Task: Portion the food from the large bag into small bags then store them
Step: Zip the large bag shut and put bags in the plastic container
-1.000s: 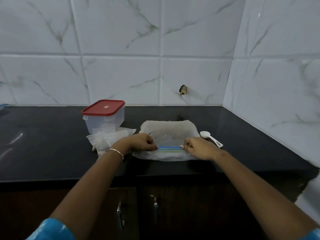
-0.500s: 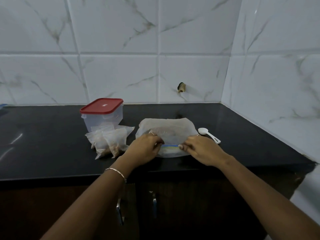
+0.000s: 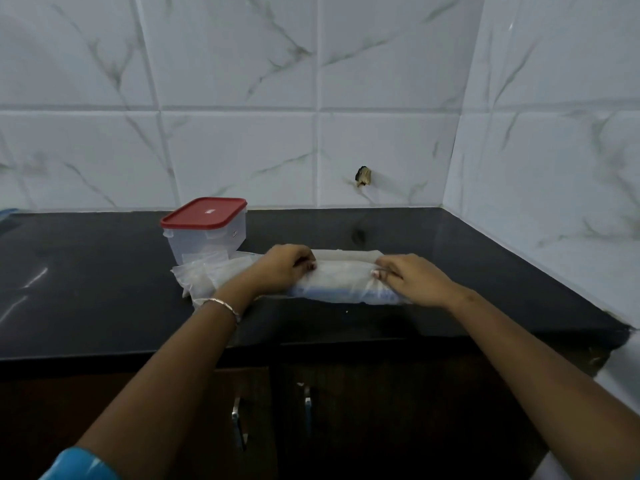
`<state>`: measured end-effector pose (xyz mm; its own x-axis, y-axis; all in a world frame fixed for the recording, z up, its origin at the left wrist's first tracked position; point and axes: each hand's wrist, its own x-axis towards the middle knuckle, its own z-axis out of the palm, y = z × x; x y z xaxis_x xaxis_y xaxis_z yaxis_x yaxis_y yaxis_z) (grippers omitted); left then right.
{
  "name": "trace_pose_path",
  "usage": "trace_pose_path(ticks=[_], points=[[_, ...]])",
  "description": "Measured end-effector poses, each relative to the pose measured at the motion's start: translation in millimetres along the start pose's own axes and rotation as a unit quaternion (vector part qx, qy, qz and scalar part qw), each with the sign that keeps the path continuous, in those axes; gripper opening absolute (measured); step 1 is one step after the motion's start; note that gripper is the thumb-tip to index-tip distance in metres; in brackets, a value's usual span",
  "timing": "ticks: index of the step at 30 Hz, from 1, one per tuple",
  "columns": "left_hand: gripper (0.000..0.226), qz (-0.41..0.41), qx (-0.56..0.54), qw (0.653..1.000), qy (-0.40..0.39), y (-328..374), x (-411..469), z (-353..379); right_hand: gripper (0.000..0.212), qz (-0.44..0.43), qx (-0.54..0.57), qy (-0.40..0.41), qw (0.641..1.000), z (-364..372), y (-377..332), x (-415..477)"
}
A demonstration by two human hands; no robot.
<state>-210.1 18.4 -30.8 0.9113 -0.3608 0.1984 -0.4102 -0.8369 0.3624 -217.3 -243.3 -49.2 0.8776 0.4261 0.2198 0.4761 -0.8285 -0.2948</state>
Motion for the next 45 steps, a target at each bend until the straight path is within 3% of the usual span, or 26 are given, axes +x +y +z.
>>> trace_pose_path(ticks=[4,9,14,17,19,21,24,28,30,32,40,43,45], points=[[0.019,-0.032,-0.049,0.998,-0.034,-6,8,-4,0.012,0.061,0.094,-0.012,0.994,4,4,13],[0.020,-0.056,-0.074,0.996,-0.001,-14,11,8,0.025,0.099,0.034,-0.016,0.994,10,-2,19],[0.016,-0.033,0.098,0.995,0.018,-5,5,23,0.029,0.086,-0.127,0.088,0.984,22,-18,12],[0.017,0.037,0.258,0.963,0.072,7,-5,29,0.031,0.034,-0.262,0.154,0.952,26,-21,11],[0.023,0.091,0.316,0.940,0.089,11,-9,34,0.017,-0.033,-0.308,0.166,0.936,31,-18,10],[0.029,0.111,0.288,0.947,0.087,9,-17,40,0.013,-0.080,-0.284,0.132,0.946,37,-11,6],[0.027,0.076,0.160,0.980,0.095,0,-34,44,0.020,-0.055,-0.182,0.098,0.977,40,0,-7],[0.042,0.059,0.129,0.989,0.035,-10,-49,40,0.038,-0.030,-0.060,0.044,0.997,26,8,-23],[0.032,0.063,0.134,0.989,0.030,-10,-48,36,0.039,-0.019,-0.068,0.024,0.997,25,12,-24],[0.020,0.047,0.118,0.991,0.044,-7,-39,31,0.025,0.014,-0.065,0.037,0.997,27,15,-20],[0.026,-0.054,0.022,0.994,0.093,-24,18,21,0.021,0.085,-0.012,0.101,0.991,19,10,23],[0.037,-0.094,0.019,0.993,0.063,-35,40,20,0.047,0.108,0.002,0.058,0.992,17,16,43],[0.039,-0.106,0.036,0.993,0.021,-43,58,19,0.049,0.112,-0.020,0.045,0.992,15,20,58]])
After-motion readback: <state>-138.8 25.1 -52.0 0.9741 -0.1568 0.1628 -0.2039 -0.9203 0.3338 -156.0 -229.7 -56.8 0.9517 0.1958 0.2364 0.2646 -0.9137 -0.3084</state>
